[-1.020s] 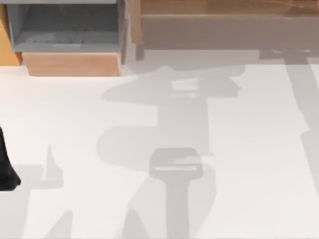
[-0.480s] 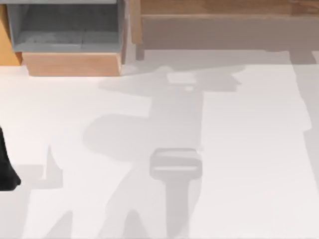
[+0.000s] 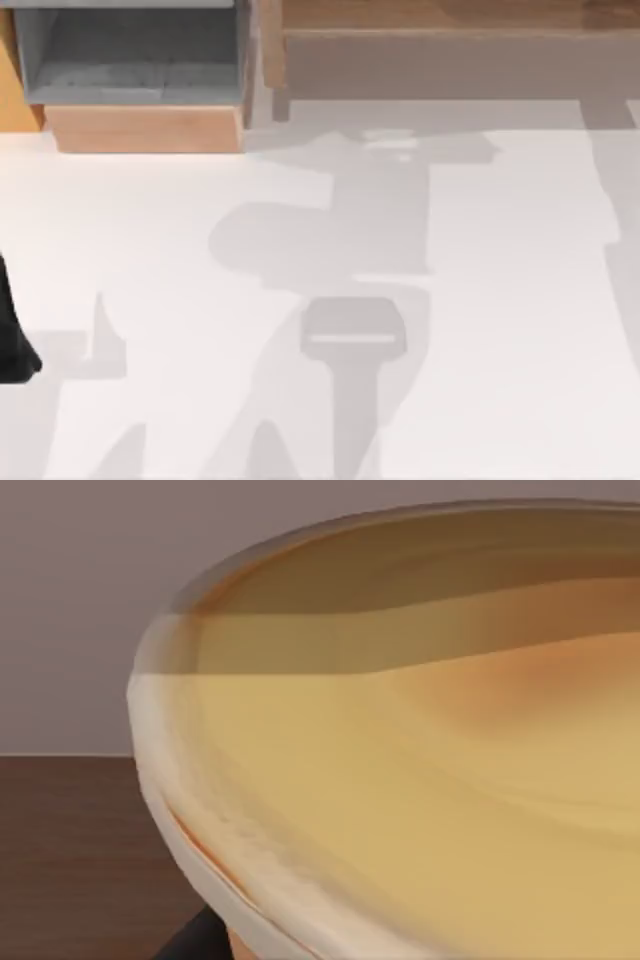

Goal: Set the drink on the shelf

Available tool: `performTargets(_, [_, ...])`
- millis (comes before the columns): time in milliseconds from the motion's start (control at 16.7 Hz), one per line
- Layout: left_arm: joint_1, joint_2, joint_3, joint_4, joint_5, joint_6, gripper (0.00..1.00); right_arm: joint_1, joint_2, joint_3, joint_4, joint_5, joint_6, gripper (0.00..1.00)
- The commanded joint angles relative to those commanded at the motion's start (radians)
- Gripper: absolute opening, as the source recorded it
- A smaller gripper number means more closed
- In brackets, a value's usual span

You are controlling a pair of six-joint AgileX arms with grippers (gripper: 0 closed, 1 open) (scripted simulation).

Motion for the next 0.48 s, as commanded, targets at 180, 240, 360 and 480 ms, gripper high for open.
performTargets(180, [0.0,0.0,0.0,0.0,0.0,0.0,1.0,-0.002,0.059,0.031,0.03,0.002,0.0,0.0])
performTargets(240, [0.0,0.0,0.0,0.0,0.0,0.0,1.0,-0.002,0.063,0.033,0.032,0.003,0.001,0.0])
performTargets(360, [0.0,0.0,0.0,0.0,0.0,0.0,1.0,-0.002,0.063,0.033,0.032,0.003,0.001,0.0])
performTargets(480, [0.0,0.0,0.0,0.0,0.0,0.0,1.0,-0.002,0.063,0.033,0.032,0.003,0.001,0.08])
